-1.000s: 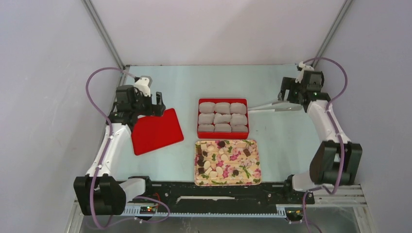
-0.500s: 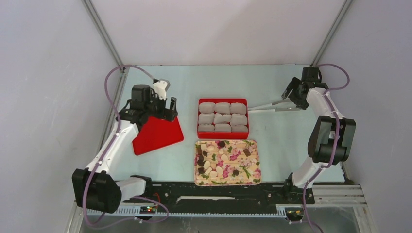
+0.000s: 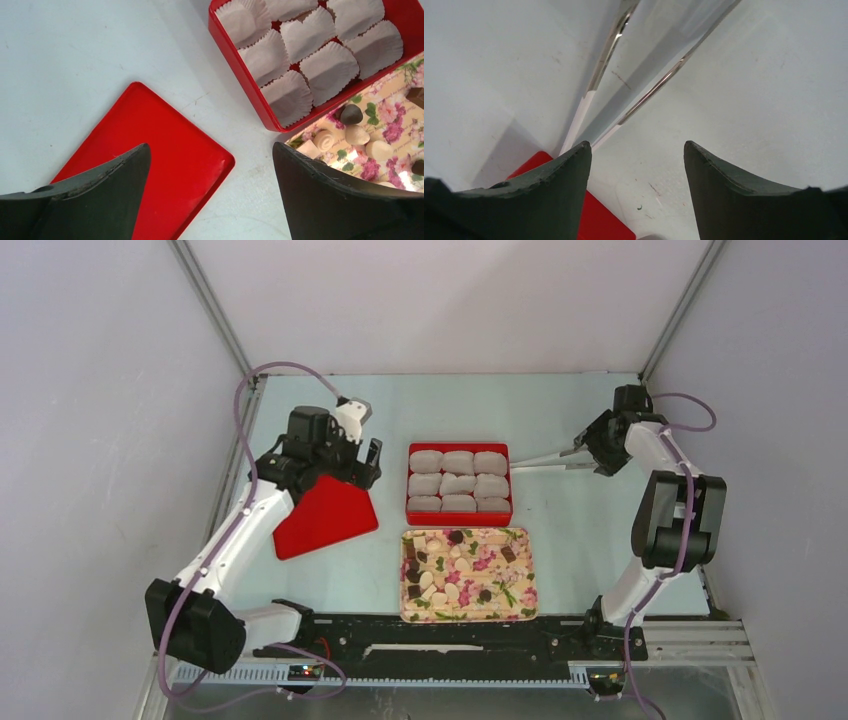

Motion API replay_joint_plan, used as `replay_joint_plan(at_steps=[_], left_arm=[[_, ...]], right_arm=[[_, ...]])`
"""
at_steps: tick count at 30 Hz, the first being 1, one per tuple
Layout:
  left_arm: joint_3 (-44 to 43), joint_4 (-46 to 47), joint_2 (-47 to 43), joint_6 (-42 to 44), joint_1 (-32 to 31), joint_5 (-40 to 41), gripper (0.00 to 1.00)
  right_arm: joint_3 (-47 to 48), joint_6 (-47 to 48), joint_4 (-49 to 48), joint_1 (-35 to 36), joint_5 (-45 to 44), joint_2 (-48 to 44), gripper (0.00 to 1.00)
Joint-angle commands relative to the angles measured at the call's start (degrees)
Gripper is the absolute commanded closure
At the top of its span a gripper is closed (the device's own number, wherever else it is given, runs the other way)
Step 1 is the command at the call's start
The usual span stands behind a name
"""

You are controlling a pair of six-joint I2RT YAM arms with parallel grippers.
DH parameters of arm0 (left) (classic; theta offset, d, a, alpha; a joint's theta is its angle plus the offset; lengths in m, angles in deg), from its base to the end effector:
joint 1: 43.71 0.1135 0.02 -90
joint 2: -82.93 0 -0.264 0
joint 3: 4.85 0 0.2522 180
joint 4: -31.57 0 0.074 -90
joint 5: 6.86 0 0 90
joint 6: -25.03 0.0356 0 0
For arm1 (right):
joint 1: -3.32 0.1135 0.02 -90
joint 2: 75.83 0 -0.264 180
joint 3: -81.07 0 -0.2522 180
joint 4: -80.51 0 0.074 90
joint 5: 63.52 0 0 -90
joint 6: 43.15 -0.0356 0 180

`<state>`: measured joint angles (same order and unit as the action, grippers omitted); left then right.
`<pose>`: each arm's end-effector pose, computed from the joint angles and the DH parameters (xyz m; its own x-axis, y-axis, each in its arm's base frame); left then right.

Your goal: Pack the chocolate

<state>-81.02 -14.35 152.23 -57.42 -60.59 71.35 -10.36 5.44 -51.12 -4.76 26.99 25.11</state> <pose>0.2482 -0.0829 0.3220 -0.5403 0.2984 -0.7868 0.5115 0.8589 -0.0256 0.3664 -0.0517 0.2231 -0.5577 0.7472 -0.3614 0.6735 0.6619 0.3291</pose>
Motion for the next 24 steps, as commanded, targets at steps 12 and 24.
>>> replay_joint_plan(at_steps=[12, 24], left_arm=[[-3.3, -2.8, 1.8, 2.2, -3.6, 3.7, 0.03], [-0.3, -1.1, 0.4, 2.2, -3.7, 3.2, 0.03]], right_arm=[[1.3, -8.3, -1.0, -1.4, 0.9, 10.3, 0.33], [3.5, -1.9, -3.4, -4.0, -0.1, 11.6, 0.62]])
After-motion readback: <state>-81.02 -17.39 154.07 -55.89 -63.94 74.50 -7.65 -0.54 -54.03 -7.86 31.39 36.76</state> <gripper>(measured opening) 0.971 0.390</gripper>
